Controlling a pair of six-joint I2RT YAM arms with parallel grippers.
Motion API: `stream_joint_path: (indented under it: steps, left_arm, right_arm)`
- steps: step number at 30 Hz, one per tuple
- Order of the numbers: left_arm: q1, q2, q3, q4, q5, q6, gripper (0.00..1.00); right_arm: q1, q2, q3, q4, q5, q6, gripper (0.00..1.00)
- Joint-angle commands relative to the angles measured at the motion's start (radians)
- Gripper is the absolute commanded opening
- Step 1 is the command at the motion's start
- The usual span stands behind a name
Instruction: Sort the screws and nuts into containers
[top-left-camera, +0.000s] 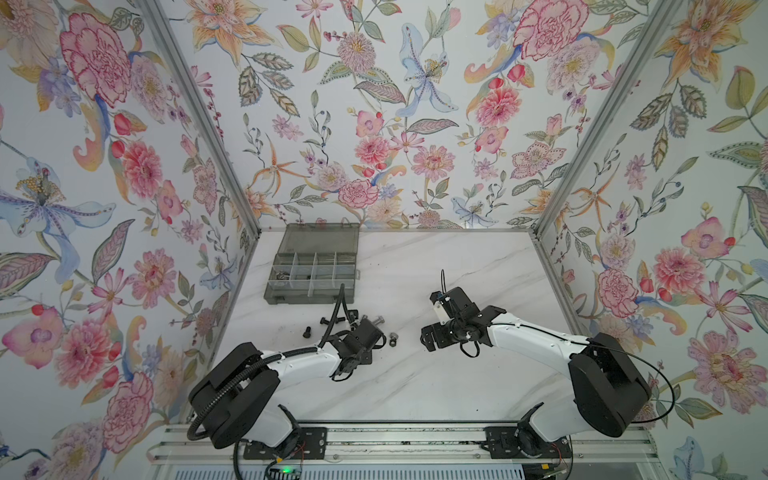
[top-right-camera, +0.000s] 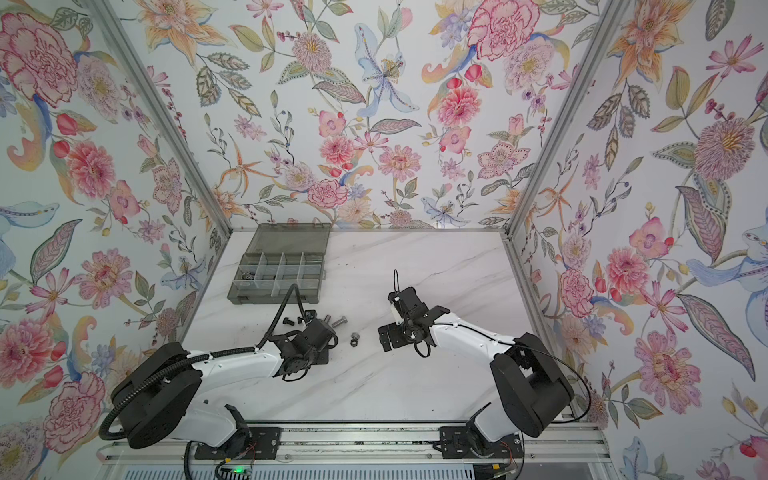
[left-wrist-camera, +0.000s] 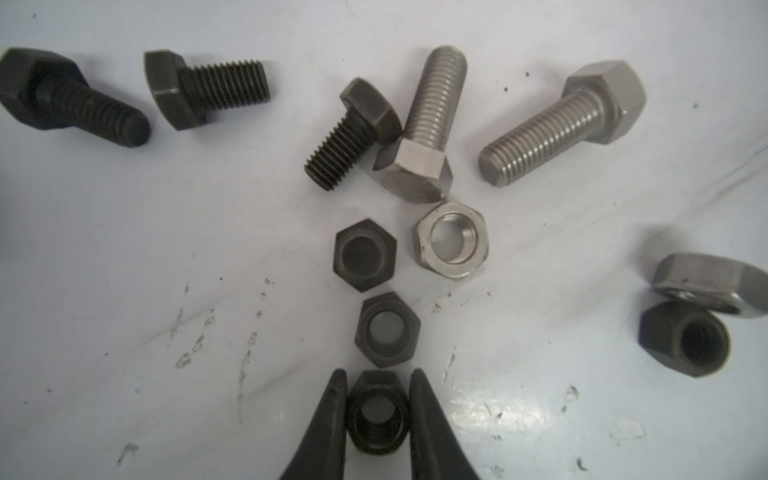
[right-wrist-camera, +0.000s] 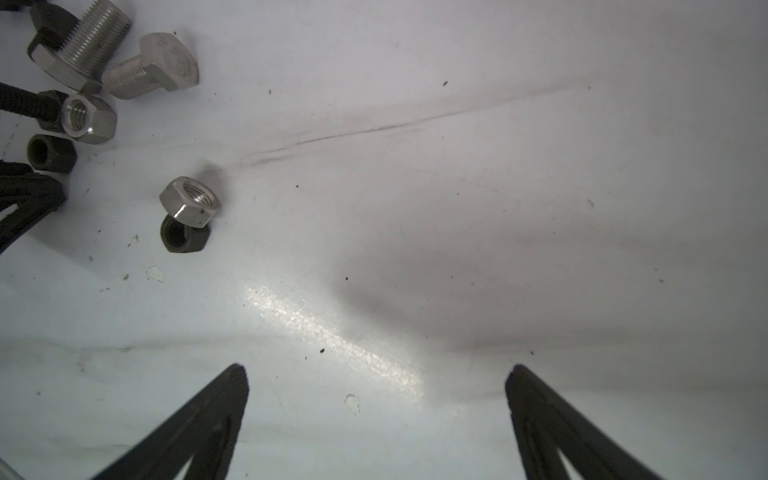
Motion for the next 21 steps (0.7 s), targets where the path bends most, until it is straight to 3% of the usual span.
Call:
stream_joint_path:
  steps: [1,5,11,16,21]
  left_arm:
    - [0.01,-0.022,-0.01,-0.035,0.011,0.013,0.07]
    - [0.013,-0.097,0.011,-0.072,0.006,0.03,0.0]
    - [0.059,-0.226,0.057,-0.141,0.012,0.084,0.0]
    - [0.239,-0.294,0.118,-0.178,0.038,0.225,0.0]
    - [0.393,-0.272,0.265,-0.196,-0.009,0.362,0.0]
  right_arm:
    - [0.004,0.007,0.007,-0.009,-0.006,0.0,0.99]
    - [0.004,0.011,0.008,-0.009,-0.008,0.001,0.99]
    - [0.005,0.014,0.011,-0.009,-0.01,0.002,0.99]
    - [0.005,0.01,0.011,-0.01,-0.009,0.001,0.99]
    - [0.006,0.013,0.007,-0.008,-0.005,0.006,0.99]
